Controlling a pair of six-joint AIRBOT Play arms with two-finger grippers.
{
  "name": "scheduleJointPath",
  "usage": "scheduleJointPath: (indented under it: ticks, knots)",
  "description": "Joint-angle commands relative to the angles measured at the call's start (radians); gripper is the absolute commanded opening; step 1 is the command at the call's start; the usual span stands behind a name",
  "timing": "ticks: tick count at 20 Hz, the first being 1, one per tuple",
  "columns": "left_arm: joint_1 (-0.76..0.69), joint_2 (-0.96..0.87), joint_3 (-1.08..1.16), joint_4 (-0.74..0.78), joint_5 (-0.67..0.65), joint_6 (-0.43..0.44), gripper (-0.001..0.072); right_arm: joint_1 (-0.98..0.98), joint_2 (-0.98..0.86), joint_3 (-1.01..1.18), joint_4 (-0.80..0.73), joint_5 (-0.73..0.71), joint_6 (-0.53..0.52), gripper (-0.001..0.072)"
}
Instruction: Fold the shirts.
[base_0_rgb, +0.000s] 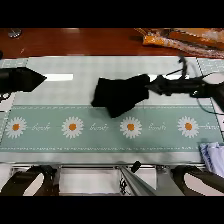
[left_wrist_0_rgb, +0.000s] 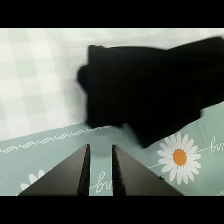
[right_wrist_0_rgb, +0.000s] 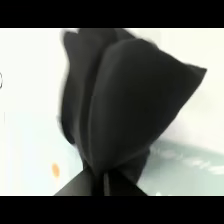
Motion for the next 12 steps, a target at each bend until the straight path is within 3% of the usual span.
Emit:
scheduleJointPath:
  ticks: [1,4,8,12]
  knots:
    - [0.000,-0.022,0.000,0.000,0.001,0.000,0.0181,-0.151,0.119,0.188,-0.180,0.098,0.183,0.0032]
    - [0.000,-0.047,0.000,0.000,0.022,0.000,0.0181,-0.378,0.186,0.301,-0.277,0.256,0.273,0.0032]
    - [0.000,-0.060,0.000,0.000,0.062,0.004,0.0181,-0.689,0.240,0.360,-0.394,0.503,0.280,0.0032]
    - [0.000,-0.063,0.000,0.000,0.064,0.031,0.0182,-0.994,0.297,0.361,-0.554,0.600,0.267,0.0032]
